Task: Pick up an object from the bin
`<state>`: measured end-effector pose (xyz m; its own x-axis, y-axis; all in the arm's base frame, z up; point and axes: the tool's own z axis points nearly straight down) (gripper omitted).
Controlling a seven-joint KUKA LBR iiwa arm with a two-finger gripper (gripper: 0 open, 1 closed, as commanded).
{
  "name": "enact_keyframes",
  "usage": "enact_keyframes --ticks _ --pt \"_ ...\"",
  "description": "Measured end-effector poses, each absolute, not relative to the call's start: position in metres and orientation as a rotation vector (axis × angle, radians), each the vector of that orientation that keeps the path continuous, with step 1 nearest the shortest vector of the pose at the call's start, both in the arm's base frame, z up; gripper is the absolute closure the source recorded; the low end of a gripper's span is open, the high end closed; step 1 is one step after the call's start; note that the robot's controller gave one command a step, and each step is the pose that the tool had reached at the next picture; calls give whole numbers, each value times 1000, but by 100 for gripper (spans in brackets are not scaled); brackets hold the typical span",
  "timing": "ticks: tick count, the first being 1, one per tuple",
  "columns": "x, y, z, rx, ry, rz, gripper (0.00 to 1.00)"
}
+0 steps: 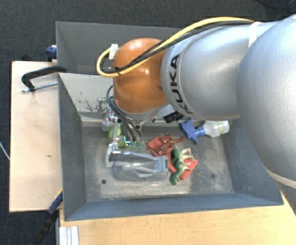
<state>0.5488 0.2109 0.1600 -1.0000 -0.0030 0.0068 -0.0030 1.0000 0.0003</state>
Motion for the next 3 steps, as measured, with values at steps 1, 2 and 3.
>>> enact_keyframes --ticks 1,2,3 --pt "551 210 164 1 -3143 -3 0" --pt "580 188 166 -51 -3145 -6 0" --pt "588 166 140 94 -3152 -11 0"
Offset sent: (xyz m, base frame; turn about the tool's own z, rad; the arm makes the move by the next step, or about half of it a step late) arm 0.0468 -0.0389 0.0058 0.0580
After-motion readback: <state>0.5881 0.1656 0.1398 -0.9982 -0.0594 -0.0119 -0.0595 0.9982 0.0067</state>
